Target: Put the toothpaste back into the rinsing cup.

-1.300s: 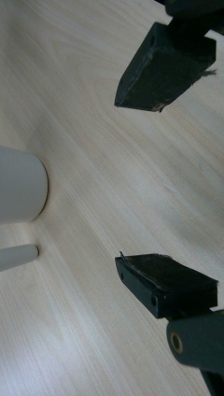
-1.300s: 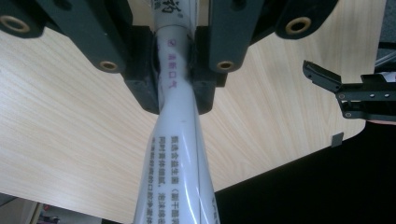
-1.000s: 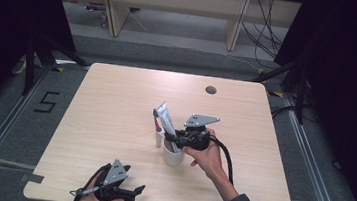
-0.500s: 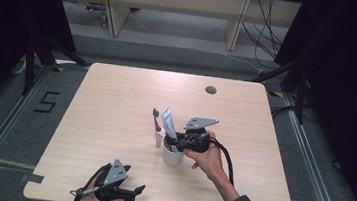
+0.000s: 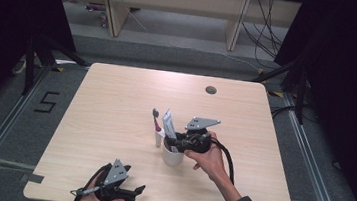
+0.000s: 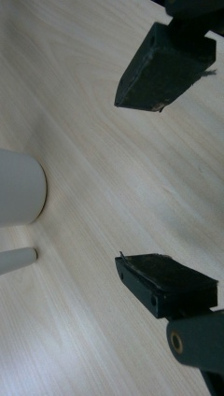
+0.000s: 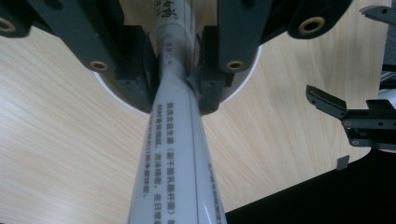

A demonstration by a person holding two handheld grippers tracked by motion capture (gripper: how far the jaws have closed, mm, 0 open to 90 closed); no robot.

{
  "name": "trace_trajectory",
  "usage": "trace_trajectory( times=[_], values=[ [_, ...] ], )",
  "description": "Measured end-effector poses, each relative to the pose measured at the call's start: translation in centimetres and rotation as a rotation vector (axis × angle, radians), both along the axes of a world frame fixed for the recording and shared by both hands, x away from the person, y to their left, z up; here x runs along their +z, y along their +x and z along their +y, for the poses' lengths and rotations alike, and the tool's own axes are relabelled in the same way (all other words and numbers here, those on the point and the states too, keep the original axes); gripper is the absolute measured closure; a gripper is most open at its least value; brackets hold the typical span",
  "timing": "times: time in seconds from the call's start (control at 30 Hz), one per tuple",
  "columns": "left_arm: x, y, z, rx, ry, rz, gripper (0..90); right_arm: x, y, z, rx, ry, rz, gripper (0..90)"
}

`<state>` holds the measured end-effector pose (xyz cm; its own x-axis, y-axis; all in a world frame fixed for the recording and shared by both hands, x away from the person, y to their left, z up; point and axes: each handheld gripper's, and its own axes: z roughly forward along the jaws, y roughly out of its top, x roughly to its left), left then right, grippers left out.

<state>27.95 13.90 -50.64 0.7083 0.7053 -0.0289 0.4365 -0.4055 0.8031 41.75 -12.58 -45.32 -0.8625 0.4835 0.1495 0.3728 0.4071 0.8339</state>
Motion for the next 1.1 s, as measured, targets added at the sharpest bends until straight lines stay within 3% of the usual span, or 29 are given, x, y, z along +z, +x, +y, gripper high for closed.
trace_trajectory(
  times=[0.03, 0.07, 0.2, 0.23, 0.27, 0.33, 0.4, 0.43, 0.47, 0.57, 0.63, 0.7, 0.77, 0.8, 0.9, 0.97, 1.0, 1.03, 1.07, 1.1],
  values=[
    [0.0, 0.0, 0.0, -0.004, 0.003, 0.001, 18.8, 0.1, 0.0, 0.0, -0.001, -0.004, -0.003, 67.9],
    [0.0, 0.0, 0.0, 0.004, -0.005, 0.000, 18.8, 0.1, -0.3, 0.0, -0.014, 0.007, 0.032, 66.2],
    [0.0, 0.0, -0.1, 0.003, -0.011, 0.003, 18.8, 0.2, -0.1, -0.1, 0.001, 0.008, 0.001, 61.5],
    [0.0, 0.0, 0.0, -0.005, 0.003, 0.002, 18.8, 0.5, -0.3, -0.3, -0.015, 0.003, -0.006, 61.0],
    [0.0, 0.0, -0.1, 0.007, -0.011, 0.002, 18.8, 0.5, -0.3, -0.3, -0.019, 0.008, -0.011, 60.9],
    [0.0, 0.0, -0.1, 0.009, -0.012, 0.003, 18.8, 0.7, -0.5, -0.5, -0.028, 0.008, 0.018, 60.5],
    [0.0, 0.0, 0.0, -0.003, 0.006, 0.001, 18.8, 0.7, -0.5, -0.5, -0.031, 0.017, -0.002, 59.0],
    [0.0, 0.0, 0.0, 0.001, 0.006, 0.002, 18.8, 0.9, -0.6, -0.6, -0.026, 0.015, 0.018, 57.9],
    [0.0, 0.0, -0.1, 0.009, -0.011, 0.002, 18.8, 1.0, -0.6, -0.7, -0.030, 0.006, -0.002, 57.1],
    [0.0, 0.0, 0.1, -0.006, 0.004, 0.003, 18.8, 1.2, -0.5, -1.0, -0.026, 0.011, -0.009, 56.0],
    [0.0, 0.1, 0.0, 0.005, -0.006, -0.001, 18.8, 1.4, -0.4, -1.2, -0.021, 0.014, -0.038, 55.4],
    [0.0, 0.1, 0.0, 0.004, 0.003, 0.000, 18.8, 1.4, -0.4, -1.3, -0.030, 0.022, -0.040, 55.4],
    [0.0, 0.0, 0.0, -0.005, 0.004, 0.003, 18.8, 1.6, -0.5, -1.4, -0.025, 0.020, -0.015, 55.0],
    [0.0, 0.0, -0.1, 0.007, -0.011, -0.001, 18.9, 1.7, -0.5, -1.5, -0.026, 0.019, -0.034, 55.0],
    [0.0, 0.1, 0.1, -0.002, 0.007, -0.001, 18.9, 1.8, -0.6, -1.6, -0.027, 0.028, -0.020, 54.5],
    [0.0, 0.1, 0.0, 0.004, -0.005, -0.002, 18.8, 1.9, -0.8, -1.6, -0.039, 0.049, 0.003, 53.8],
    [0.1, 0.1, 0.1, 0.002, 0.007, 0.001, 18.8, 2.0, -0.6, -1.9, -0.031, 0.036, -0.041, 53.8],
    [0.1, 0.1, 0.1, 0.000, 0.007, 0.002, 18.8, 2.1, -0.7, -2.0, -0.032, 0.050, -0.015, 53.6],
    [-0.1, 0.0, 0.0, 0.003, -0.008, 0.001, 18.8, 2.1, -0.6, -2.1, -0.025, 0.052, -0.033, 53.2],
    [0.0, 0.0, 0.1, -0.006, 0.005, 0.003, 18.8, 2.3, -0.7, -2.3, -0.046, 0.049, -0.034, 53.0]
  ],
)
